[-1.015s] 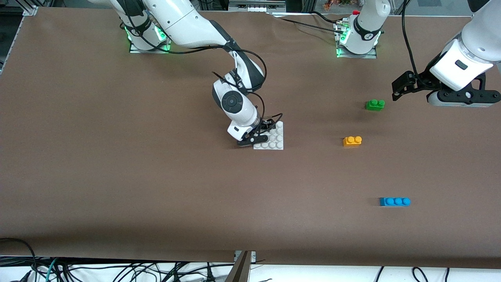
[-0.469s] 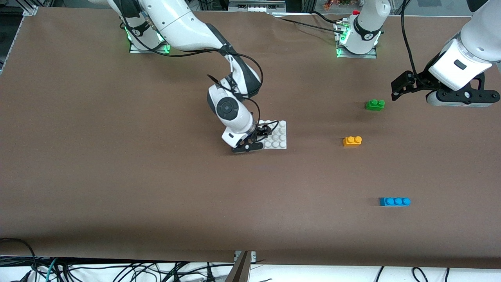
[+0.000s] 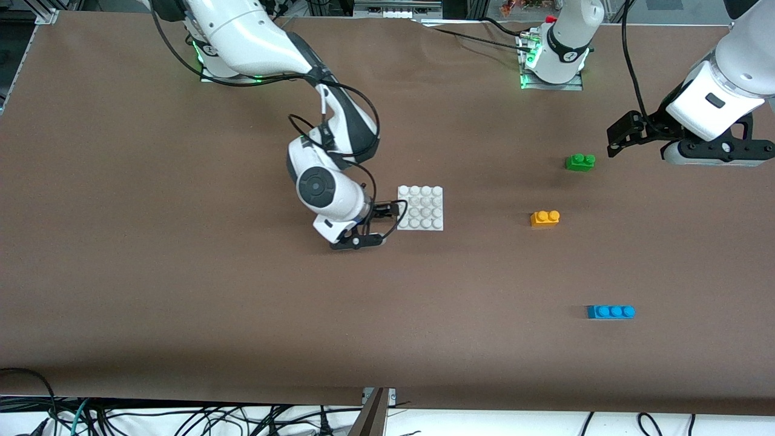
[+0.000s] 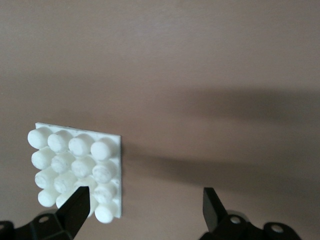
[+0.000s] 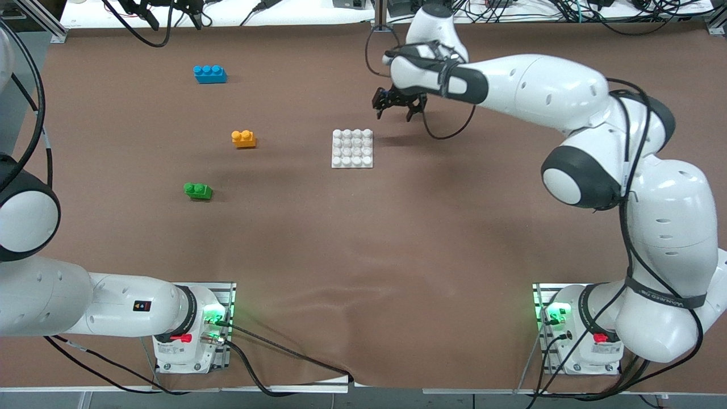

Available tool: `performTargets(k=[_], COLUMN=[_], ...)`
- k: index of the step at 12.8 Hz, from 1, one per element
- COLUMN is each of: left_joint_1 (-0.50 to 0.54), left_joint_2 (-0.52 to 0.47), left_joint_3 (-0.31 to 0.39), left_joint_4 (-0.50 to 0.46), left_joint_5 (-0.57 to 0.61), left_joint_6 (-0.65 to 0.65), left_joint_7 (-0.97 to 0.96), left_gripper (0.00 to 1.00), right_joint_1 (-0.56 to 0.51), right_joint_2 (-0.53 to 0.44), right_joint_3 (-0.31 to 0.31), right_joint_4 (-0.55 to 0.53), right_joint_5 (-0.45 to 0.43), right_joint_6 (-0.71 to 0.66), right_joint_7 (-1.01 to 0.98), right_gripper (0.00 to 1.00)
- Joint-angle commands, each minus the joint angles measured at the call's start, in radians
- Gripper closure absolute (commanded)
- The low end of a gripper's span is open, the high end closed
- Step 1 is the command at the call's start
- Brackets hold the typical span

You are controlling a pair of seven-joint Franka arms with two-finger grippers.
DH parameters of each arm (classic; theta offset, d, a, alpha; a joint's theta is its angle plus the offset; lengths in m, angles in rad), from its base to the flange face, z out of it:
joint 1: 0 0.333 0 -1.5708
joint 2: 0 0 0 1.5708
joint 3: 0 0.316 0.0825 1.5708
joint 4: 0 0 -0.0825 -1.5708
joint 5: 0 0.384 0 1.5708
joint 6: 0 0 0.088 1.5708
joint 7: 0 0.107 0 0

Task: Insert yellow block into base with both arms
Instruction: 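Open the right gripper and withdraw while the left gripper reaches the yellow block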

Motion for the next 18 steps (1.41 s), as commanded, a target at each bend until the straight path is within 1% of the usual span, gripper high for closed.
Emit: performTargets(k=[1, 2, 5, 7, 9, 11, 12, 13, 14, 16, 17, 18], left_joint_1=[0.003, 0.000, 0.009, 0.011, 0.013, 0.022, 0.022, 0.022, 0.023, 0.023, 0.023, 0.023], left_joint_2=[0.003, 0.003, 0.004, 0.023, 0.070, 0.087, 0.104, 0.125, 0.157, 0.199, 0.201, 0.207], left_joint_3=[-0.004, -0.022, -0.022, -0.022, -0.022, -0.017, -0.017, -0.016, -0.007, 0.004, 0.004, 0.004], left_joint_4=[-0.038, -0.063, -0.110, -0.150, -0.204, -0.206, -0.210, -0.224, -0.241, -0.299, -0.351, -0.391], left_joint_5=[-0.022, -0.009, 0.004, 0.039, 0.054, 0.057, 0.059, 0.060, 0.068, 0.070, 0.068, 0.068], left_joint_6=[0.067, 0.085, 0.089, 0.116, 0.150, 0.155, 0.171, 0.206, 0.267, 0.395, 0.470, 0.537], left_joint_7=[0.010, 0.011, 0.011, 0.011, 0.013, 0.013, 0.008, 0.002, 0.002, -0.002, -0.001, -0.001], left_gripper=[0.00, 0.00, 0.00, 0.00, 0.00, 0.00, 0.00, 0.00, 0.00, 0.00, 0.00, 0.00], right_joint_1=[-0.046, -0.048, -0.049, -0.048, -0.048, -0.043, -0.048, -0.066, -0.109, -0.164, -0.216, -0.285], right_joint_2=[-0.049, -0.063, -0.098, -0.120, -0.127, -0.141, -0.141, -0.150, -0.188, -0.280, -0.319, -0.360], right_joint_3=[-0.036, -0.078, -0.190, -0.250, -0.303, -0.371, -0.386, -0.391, -0.388, -0.380, -0.338, -0.278], right_joint_4=[-0.012, -0.013, -0.013, -0.019, -0.019, -0.015, -0.018, -0.019, -0.034, -0.100, -0.111, -0.122], right_joint_5=[-0.019, -0.017, -0.016, -0.019, -0.019, -0.019, -0.019, -0.022, -0.037, -0.103, -0.138, -0.195], right_joint_6=[-0.107, -0.155, -0.295, -0.319, -0.333, -0.364, -0.378, -0.382, -0.384, -0.381, -0.379, -0.381], right_joint_7=[-0.019, -0.037, -0.052, -0.054, -0.072, -0.129, -0.167, -0.217, -0.251, -0.305, -0.330, -0.336], right_gripper=[0.00, 0.00, 0.00, 0.00, 0.00, 0.00, 0.00, 0.00, 0.00, 0.00, 0.00, 0.00])
